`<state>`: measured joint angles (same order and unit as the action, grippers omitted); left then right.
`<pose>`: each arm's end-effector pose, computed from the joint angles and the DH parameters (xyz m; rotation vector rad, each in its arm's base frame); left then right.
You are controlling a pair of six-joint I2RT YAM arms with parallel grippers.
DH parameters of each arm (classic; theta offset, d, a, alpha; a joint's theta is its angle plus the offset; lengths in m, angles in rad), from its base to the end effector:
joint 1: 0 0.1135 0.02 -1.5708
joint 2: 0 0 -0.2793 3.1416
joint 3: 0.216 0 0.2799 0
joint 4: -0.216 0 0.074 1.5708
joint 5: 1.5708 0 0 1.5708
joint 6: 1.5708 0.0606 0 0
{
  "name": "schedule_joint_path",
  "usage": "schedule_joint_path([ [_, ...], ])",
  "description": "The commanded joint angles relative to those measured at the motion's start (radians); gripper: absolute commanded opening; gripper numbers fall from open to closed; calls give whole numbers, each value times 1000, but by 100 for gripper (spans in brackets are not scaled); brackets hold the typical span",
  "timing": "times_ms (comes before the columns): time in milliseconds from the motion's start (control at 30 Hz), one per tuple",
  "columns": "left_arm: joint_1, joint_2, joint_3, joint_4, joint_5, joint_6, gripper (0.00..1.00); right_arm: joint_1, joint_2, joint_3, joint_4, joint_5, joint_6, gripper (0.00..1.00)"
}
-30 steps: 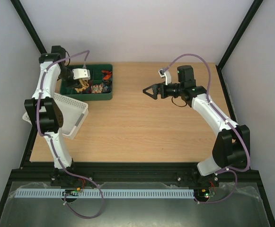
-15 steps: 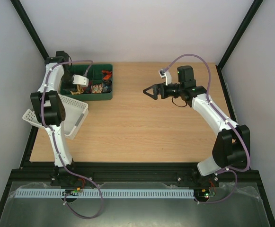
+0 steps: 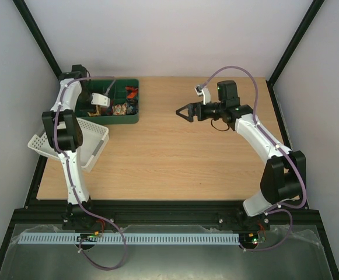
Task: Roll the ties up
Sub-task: Place the tie in the storage box.
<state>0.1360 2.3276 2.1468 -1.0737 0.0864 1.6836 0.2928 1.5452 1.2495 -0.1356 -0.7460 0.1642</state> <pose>0.5291 0.0671 0.1987 2.0172 2.0362 0.2848 0.3706 0.1547 0.3209 -0.6180 1.9299 1.0344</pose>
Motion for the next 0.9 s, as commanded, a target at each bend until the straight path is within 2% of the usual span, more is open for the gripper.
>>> schedule_joint_path([
  [0,2,76,10,20,-15,22,3,-7,16,36,-5,-1,-4,99],
  [133,3,120,11,45,-19,16,3,-8,18,39,-15,1,-9,99],
  [200,2,137,11,53,-20,13,8,-10,20,42,-20,1,-10,98],
  [433,-4,107,10,17,15,-4,45,-15,23,41,-16,2,-14,99],
  [667,-4,50,11,-2,9,4,67,-16,18,31,5,-14,-3,99],
  [867,-7,16,12,-20,18,28,71,-17,6,16,11,-27,0,99],
])
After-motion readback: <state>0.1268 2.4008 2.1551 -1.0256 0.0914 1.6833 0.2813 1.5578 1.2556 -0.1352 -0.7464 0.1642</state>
